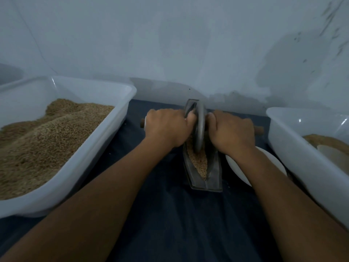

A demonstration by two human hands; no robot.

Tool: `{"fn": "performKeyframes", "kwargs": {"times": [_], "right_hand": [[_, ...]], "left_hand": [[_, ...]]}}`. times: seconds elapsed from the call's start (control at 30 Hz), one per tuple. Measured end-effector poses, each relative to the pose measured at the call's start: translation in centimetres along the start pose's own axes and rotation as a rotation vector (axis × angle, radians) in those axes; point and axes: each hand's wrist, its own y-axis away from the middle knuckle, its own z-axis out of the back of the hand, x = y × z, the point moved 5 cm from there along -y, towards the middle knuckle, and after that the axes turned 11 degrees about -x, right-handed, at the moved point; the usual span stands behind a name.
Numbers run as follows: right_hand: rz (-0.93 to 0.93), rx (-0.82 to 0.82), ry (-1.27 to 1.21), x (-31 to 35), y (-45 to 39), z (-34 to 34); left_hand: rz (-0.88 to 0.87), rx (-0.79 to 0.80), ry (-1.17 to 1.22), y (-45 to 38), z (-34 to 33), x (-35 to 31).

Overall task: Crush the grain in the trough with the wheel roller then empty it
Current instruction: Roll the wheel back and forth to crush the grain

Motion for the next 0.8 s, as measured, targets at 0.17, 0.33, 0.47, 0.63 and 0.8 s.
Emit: {"fn": "performKeyframes", "kwargs": {"times": [0.17, 0.33, 0.47, 0.63, 0.8], "right_hand": [[0.049, 0.09, -0.04, -0.3, -0.2, 0.3], [-0.001, 0.201, -0.074, -1.9, -0.7, 0.0], [-0.054, 0.29, -0.082, -3.1, -0.6, -0.2], [-0.08, 0.222, -0.051, -3.1, -0.3, 0.0], [-0.106, 0.283, -0.09, -3.4, -0.6, 0.1]], "left_hand": [[0.009, -0.008, 0.033, 1.0, 0.5, 0.4], [0.018, 0.053, 0.038, 0.8, 0.9, 0.5], [0.04, 0.057, -0.032, 0.6, 1.4, 0.7], [0.035, 0.037, -0.068, 0.7, 1.9, 0.5], [0.03, 0.055, -0.042, 0.4, 2.5, 0.5]]}}
